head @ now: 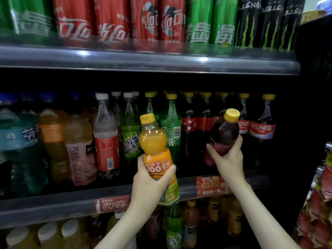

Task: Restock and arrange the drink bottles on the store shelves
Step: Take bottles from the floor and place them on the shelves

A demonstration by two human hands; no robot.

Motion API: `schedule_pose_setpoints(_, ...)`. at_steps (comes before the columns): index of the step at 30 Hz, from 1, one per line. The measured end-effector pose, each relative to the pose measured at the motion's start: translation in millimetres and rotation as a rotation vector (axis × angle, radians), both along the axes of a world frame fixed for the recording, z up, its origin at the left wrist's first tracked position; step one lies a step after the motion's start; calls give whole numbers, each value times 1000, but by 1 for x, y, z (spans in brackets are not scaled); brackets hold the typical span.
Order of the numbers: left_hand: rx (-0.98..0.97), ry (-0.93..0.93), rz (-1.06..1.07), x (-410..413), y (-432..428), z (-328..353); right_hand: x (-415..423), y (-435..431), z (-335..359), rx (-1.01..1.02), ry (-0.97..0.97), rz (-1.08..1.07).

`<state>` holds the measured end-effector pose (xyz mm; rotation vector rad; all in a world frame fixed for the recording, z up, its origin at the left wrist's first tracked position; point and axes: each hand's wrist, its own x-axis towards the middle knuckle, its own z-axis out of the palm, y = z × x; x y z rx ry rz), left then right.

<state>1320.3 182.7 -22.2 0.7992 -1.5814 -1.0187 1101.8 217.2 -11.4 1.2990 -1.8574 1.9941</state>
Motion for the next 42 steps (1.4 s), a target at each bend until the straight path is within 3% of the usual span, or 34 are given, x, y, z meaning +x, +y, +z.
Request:
schedule_pose_setpoints(10,134,114,-130,-28,-28,15,8,7,1,85,-70,140)
schedule_pose_setpoints(27,69,145,-169,-15,1,0,34,51,16,-117,1,135)
schedule_pose_setpoints(30,69,142,-206,5,18,-13,53,69,4,-65,-31,240)
schedule_pose_setpoints(35,237,56,-336,39,39,-60,91,86,-49,155,-115,385)
schedule_pose_setpoints(42,381,-131,-244,84,79,-117,123,100,-122,454,-219,552)
